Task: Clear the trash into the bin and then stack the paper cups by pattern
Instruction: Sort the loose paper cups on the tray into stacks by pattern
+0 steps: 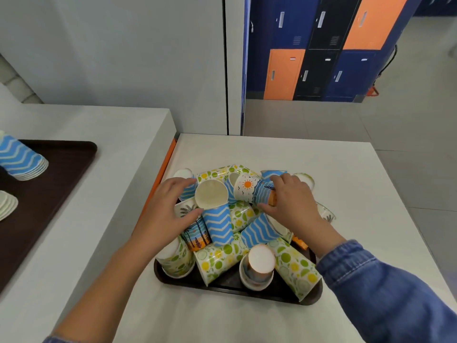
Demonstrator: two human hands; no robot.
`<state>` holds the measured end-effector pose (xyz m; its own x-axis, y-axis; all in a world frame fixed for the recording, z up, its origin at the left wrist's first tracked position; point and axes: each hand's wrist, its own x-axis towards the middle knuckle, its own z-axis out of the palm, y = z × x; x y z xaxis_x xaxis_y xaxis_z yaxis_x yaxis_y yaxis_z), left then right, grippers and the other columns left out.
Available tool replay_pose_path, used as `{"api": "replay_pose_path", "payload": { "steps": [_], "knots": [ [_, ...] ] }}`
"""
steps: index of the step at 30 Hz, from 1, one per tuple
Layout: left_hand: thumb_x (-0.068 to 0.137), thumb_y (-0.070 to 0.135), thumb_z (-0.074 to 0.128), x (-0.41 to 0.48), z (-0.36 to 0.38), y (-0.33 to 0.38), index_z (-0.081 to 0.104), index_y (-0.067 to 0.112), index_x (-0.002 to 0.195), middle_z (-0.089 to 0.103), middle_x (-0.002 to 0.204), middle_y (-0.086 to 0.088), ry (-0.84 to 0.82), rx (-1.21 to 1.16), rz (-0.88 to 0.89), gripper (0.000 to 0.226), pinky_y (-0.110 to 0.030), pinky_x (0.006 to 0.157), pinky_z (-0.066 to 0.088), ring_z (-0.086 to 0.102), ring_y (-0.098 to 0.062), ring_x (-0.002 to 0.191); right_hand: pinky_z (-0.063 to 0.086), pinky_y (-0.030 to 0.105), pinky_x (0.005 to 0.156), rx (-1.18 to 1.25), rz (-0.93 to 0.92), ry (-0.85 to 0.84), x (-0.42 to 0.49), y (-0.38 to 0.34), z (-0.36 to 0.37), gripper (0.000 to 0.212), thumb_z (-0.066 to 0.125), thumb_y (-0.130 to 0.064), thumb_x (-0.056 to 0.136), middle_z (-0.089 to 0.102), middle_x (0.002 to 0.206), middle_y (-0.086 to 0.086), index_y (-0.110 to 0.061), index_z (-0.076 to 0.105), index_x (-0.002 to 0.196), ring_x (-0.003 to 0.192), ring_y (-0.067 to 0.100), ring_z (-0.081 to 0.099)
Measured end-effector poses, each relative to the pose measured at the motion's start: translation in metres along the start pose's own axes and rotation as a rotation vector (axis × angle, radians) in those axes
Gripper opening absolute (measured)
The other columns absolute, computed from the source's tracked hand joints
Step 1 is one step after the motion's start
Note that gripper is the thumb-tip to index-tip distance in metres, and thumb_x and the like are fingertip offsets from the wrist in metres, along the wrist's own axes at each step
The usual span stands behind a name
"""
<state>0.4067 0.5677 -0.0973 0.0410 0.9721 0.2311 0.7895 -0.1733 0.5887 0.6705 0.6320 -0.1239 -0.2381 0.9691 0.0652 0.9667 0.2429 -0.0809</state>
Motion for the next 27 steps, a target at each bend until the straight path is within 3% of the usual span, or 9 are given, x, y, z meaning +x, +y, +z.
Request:
{"api": "replay_pose_path", "payload": {
  "steps": [4, 7, 11, 15, 18, 21, 24, 27],
  "knots": [
    [0.075, 0.042, 0.067, -0.006, -0.003, 0.003, 0.052, 0.029, 0.129, 0.044, 0.123, 0.015, 0.01, -0.031, -0.005, 0.058, -0.021, 0.099, 0.029, 0.039, -0.001, 0.118, 0.04, 0.038, 0.089, -0.019, 0.077, -0.062, 0.005, 0.0, 0.017, 0.061, 0.058, -0.053, 0.083, 0.053, 0.12, 0.007, -0.016, 0.044, 0.129, 0.111, 0.026, 0.049],
    [0.08, 0.028, 0.073, -0.01, -0.006, -0.003, 0.054, 0.026, 0.127, 0.047, 0.124, 0.012, 0.031, -0.051, -0.06, 0.05, -0.02, 0.098, 0.029, 0.041, -0.002, 0.117, 0.041, 0.037, 0.087, 0.008, 0.083, -0.041, 0.006, 0.003, 0.019, 0.056, 0.059, -0.049, 0.083, 0.053, 0.118, 0.006, -0.018, 0.046, 0.129, 0.108, 0.025, 0.05],
    [0.08, 0.029, 0.073, -0.005, -0.009, -0.023, 0.057, 0.025, 0.123, 0.056, 0.122, 0.005, 0.083, -0.202, -0.341, 0.045, -0.031, 0.097, 0.042, 0.051, -0.011, 0.117, 0.048, 0.037, 0.082, 0.252, 0.113, 0.004, -0.001, 0.007, 0.004, 0.06, 0.067, -0.042, 0.079, 0.051, 0.117, 0.007, -0.019, 0.049, 0.131, 0.1, 0.027, 0.056],
    [0.074, 0.044, 0.075, 0.007, -0.003, -0.032, 0.041, 0.021, 0.137, 0.051, 0.132, -0.009, -0.127, -0.238, -0.664, 0.076, -0.032, 0.089, 0.042, 0.052, -0.02, 0.112, 0.04, 0.027, 0.075, 0.419, 0.154, 0.028, -0.014, 0.008, -0.022, 0.061, 0.072, -0.037, 0.077, 0.045, 0.121, 0.004, -0.022, 0.049, 0.131, 0.101, 0.023, 0.055],
    [0.068, 0.055, 0.075, 0.015, 0.004, -0.028, 0.032, 0.009, 0.143, 0.042, 0.144, -0.013, -0.276, -0.21, -0.828, 0.098, -0.035, 0.091, 0.041, 0.049, -0.026, 0.122, 0.042, 0.027, 0.077, 0.562, 0.178, 0.146, -0.029, 0.008, -0.042, 0.061, 0.077, -0.034, 0.074, 0.045, 0.119, 0.0, -0.027, 0.05, 0.128, 0.097, 0.013, 0.05],
    [0.066, 0.061, 0.073, 0.019, 0.008, -0.024, 0.046, -0.001, 0.131, 0.051, 0.135, -0.015, -0.323, -0.158, -0.898, 0.094, -0.033, 0.082, 0.043, 0.054, -0.026, 0.107, 0.051, 0.03, 0.08, 0.765, 0.205, 0.261, -0.05, 0.006, -0.06, 0.064, 0.081, -0.03, 0.069, 0.049, 0.115, -0.006, -0.033, 0.048, 0.123, 0.099, 0.011, 0.054],
    [0.068, 0.057, 0.074, 0.017, 0.014, -0.021, 0.048, -0.001, 0.129, 0.052, 0.131, -0.015, -0.311, -0.207, -0.928, 0.088, -0.032, 0.08, 0.04, 0.053, -0.028, 0.108, 0.049, 0.014, 0.071, 0.958, 0.246, 0.305, -0.075, -0.001, -0.075, 0.062, 0.083, -0.024, 0.068, 0.056, 0.109, -0.013, -0.035, 0.048, 0.118, 0.094, 0.004, 0.058],
    [0.07, 0.054, 0.074, 0.011, 0.02, -0.021, 0.052, 0.002, 0.125, 0.055, 0.128, -0.013, -0.31, -0.254, -0.937, 0.079, -0.031, 0.081, 0.039, 0.052, -0.025, 0.104, 0.047, 0.015, 0.072, 1.054, 0.25, 0.317, -0.097, -0.005, -0.082, 0.058, 0.083, -0.022, 0.067, 0.059, 0.106, -0.017, -0.033, 0.052, 0.114, 0.092, -0.001, 0.058]
  ]
}}
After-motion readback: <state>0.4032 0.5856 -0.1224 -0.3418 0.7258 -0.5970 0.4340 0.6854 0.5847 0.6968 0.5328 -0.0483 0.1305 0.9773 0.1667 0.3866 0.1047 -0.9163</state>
